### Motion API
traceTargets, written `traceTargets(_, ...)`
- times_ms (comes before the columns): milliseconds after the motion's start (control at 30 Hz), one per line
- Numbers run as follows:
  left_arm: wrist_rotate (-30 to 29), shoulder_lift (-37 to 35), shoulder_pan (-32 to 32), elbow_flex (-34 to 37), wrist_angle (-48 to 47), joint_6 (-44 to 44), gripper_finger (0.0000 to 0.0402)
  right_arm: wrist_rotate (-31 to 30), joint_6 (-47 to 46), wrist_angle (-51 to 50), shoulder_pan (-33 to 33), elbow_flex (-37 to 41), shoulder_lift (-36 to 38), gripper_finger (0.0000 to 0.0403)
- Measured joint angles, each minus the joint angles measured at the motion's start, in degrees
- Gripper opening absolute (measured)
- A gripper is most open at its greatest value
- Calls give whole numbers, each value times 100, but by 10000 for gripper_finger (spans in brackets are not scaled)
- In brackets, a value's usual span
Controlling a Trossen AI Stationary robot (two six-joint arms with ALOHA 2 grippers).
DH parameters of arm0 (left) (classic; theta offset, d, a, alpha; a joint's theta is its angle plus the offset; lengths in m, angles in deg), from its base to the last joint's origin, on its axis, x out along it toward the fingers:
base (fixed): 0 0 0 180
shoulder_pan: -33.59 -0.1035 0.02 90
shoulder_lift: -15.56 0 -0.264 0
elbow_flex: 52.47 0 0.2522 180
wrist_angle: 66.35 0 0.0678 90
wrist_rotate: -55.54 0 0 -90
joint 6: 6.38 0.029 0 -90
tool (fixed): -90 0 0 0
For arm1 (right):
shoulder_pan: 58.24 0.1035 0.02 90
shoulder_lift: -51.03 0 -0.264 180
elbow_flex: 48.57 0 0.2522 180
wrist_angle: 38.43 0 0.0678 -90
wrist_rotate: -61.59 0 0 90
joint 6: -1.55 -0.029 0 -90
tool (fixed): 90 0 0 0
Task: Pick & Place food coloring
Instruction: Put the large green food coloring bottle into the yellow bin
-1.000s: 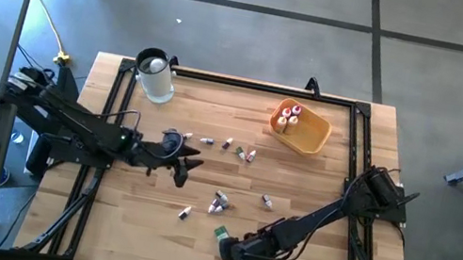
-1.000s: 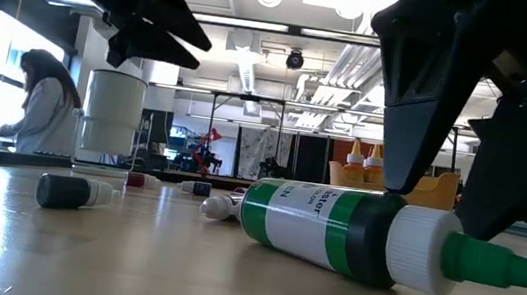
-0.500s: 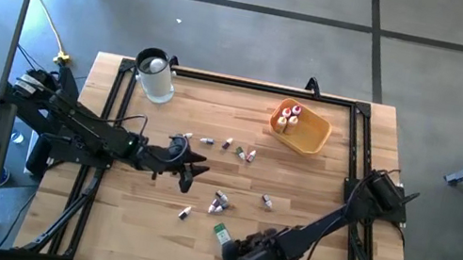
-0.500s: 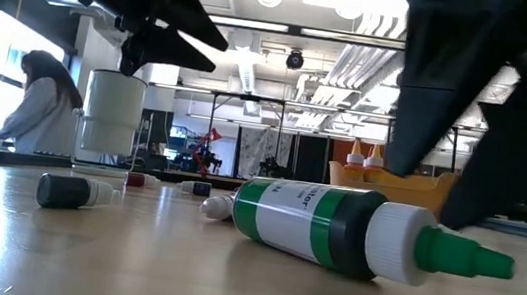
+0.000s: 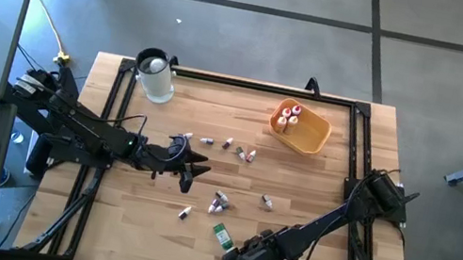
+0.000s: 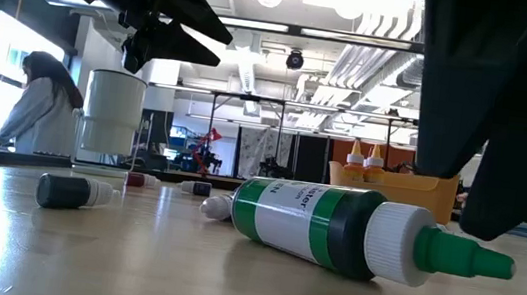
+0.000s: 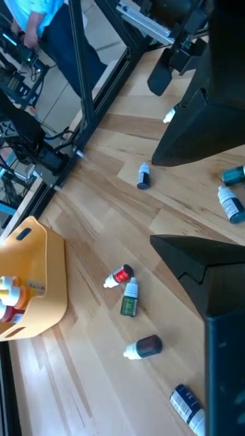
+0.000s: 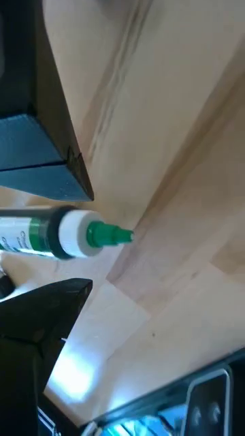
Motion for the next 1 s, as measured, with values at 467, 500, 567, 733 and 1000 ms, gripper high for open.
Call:
traceTargets(467,-8,-2,-2,0,0,44,172,131,67,164,-151,-4,-232,191)
traceTargets(500,-8,-2,0,0,0,44,172,83,135,213,-156,-4,-279,191)
traceTargets(567,-8,-2,0,0,-3,44,172,2,192,371,-161,-2,-331,191)
traceTargets(733,-1,-2,0,0,-2,154,172,119,206,563,-268,-2,-354,191)
traceTargets(1000,3,-2,0,0,-2,174,172,478,117,390,-581,-3,-356,191)
